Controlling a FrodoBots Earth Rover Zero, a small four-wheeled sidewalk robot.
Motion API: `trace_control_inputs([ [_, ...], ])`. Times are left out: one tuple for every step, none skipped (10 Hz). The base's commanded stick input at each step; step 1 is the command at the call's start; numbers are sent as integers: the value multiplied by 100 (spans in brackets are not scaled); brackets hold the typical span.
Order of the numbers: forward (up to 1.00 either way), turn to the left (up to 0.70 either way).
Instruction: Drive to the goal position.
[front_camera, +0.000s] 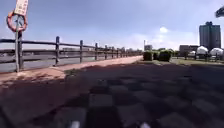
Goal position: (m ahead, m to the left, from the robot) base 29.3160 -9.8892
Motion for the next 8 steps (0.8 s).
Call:
trace_control_inputs([
  [70, 0],
  [70, 0],
  [70, 0],
  [70, 0],
  [70, 0],
  [70, 0],
  [70, 0],
  [70, 0],
])
